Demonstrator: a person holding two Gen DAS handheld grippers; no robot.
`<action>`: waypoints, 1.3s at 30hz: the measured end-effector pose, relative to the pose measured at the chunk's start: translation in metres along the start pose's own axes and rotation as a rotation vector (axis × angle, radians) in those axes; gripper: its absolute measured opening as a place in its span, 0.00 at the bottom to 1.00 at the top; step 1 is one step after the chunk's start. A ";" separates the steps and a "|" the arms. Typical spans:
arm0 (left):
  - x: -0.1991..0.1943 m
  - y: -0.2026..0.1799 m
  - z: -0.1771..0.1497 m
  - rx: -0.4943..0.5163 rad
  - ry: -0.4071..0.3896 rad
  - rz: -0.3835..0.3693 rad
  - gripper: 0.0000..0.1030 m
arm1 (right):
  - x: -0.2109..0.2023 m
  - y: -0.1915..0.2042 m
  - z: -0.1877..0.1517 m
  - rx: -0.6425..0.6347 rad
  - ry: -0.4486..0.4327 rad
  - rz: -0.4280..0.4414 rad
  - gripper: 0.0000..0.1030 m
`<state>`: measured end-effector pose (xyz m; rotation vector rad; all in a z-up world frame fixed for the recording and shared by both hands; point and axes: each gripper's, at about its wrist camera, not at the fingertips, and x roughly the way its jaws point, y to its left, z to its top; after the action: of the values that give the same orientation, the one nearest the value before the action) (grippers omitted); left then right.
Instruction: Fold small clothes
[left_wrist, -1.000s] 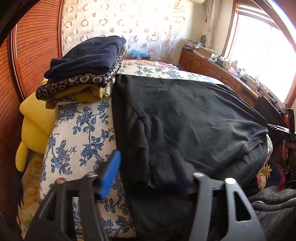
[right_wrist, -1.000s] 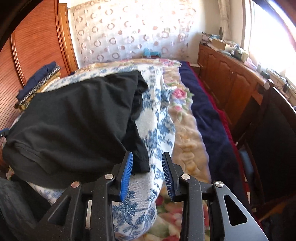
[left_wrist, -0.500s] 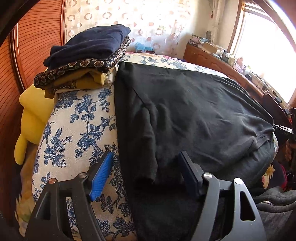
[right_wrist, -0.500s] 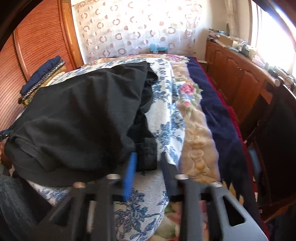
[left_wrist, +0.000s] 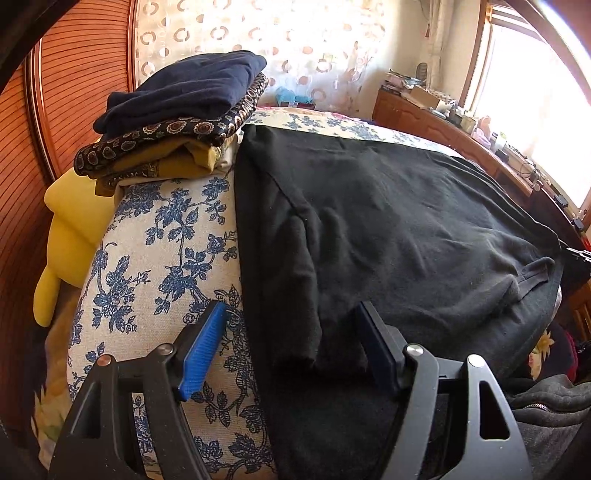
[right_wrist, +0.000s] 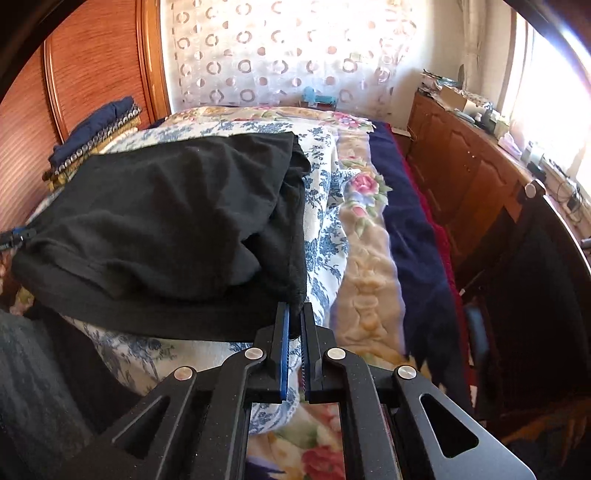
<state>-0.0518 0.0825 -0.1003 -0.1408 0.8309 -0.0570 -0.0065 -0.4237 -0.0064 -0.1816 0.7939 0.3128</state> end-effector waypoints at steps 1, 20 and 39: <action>0.000 0.000 0.000 -0.005 -0.001 -0.002 0.71 | -0.003 -0.001 0.002 0.008 -0.014 0.003 0.05; -0.001 -0.002 -0.002 -0.008 -0.014 0.011 0.71 | -0.009 0.064 0.018 -0.057 -0.189 0.068 0.29; -0.006 0.004 -0.002 -0.058 -0.018 -0.091 0.31 | 0.117 0.132 0.025 -0.148 -0.053 0.119 0.56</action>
<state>-0.0569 0.0872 -0.0980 -0.2336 0.8079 -0.1172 0.0423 -0.2683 -0.0794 -0.2643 0.7304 0.4879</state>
